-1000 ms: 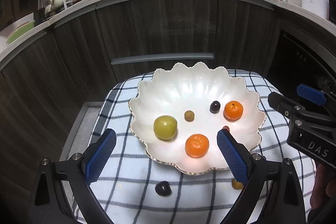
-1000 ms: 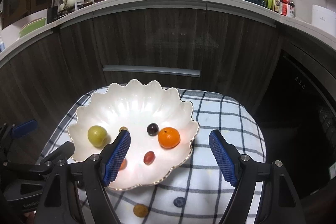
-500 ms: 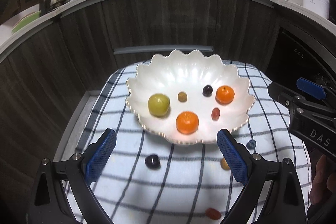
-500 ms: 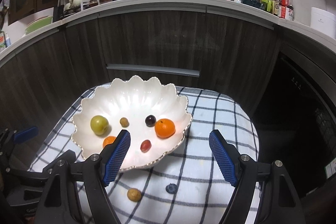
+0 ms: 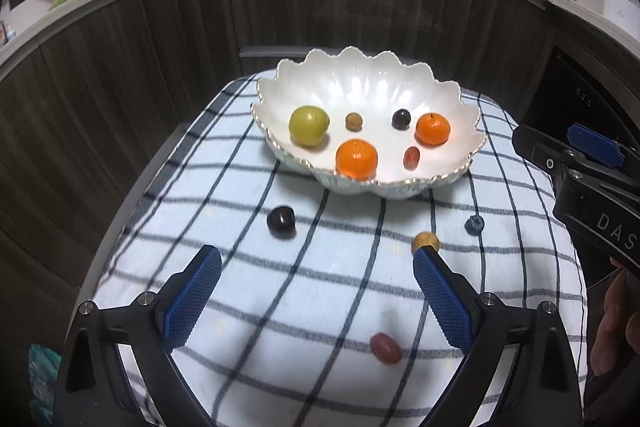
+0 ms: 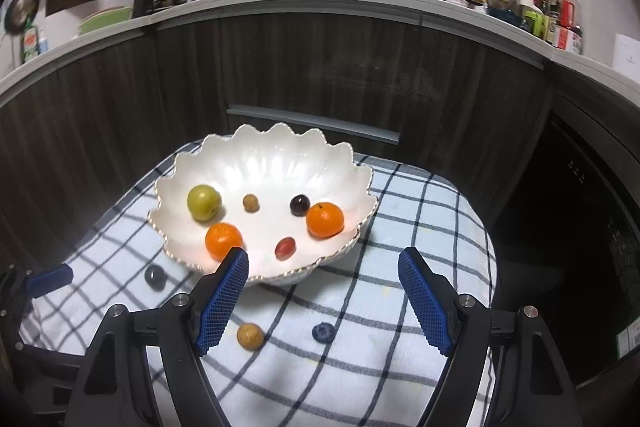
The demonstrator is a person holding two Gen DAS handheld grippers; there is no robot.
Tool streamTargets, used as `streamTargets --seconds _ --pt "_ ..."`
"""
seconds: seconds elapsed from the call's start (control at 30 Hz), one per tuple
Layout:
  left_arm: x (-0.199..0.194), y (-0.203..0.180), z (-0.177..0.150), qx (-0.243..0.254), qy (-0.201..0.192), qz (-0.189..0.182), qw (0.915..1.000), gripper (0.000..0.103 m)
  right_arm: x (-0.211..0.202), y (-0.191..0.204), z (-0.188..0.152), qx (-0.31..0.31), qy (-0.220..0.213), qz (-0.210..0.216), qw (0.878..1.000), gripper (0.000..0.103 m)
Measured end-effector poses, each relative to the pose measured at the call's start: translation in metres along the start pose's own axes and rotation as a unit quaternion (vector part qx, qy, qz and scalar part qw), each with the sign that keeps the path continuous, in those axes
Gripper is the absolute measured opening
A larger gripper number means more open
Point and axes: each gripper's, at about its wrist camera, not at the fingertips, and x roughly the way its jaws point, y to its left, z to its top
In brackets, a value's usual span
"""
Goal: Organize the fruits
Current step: 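Withdraw both tools from the bowl toward the remaining fruits, then grasp the red grape with the left tool while the right tool grasps the small brown fruit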
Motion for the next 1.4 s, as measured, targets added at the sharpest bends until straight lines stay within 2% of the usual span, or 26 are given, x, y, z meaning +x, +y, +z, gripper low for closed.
streamTargets --seconds 0.57,0.87,1.23,1.3,1.37,1.4 --pt "0.001 -0.010 -0.036 -0.051 0.031 0.021 0.9980 0.098 0.008 -0.012 -0.035 0.003 0.018 0.020 1.000 0.078" --pt "0.003 -0.010 -0.051 -0.080 0.028 0.019 0.9962 0.098 0.012 -0.007 -0.049 -0.015 0.022 0.032 0.999 0.078" --pt "0.007 -0.022 -0.070 -0.071 0.030 0.006 0.9970 0.097 0.016 0.004 -0.057 -0.066 0.015 0.058 0.996 0.078" --pt "0.011 -0.023 -0.071 -0.070 0.030 0.005 0.9971 0.092 0.018 0.007 -0.058 -0.073 0.015 0.066 0.995 0.078" --pt "0.012 -0.023 -0.074 -0.070 0.025 0.004 0.9973 0.082 0.020 0.012 -0.060 -0.080 0.017 0.078 0.994 0.077" --pt "0.012 -0.023 -0.075 -0.068 0.020 0.006 0.9975 0.081 0.021 0.015 -0.061 -0.086 0.018 0.082 0.993 0.077"
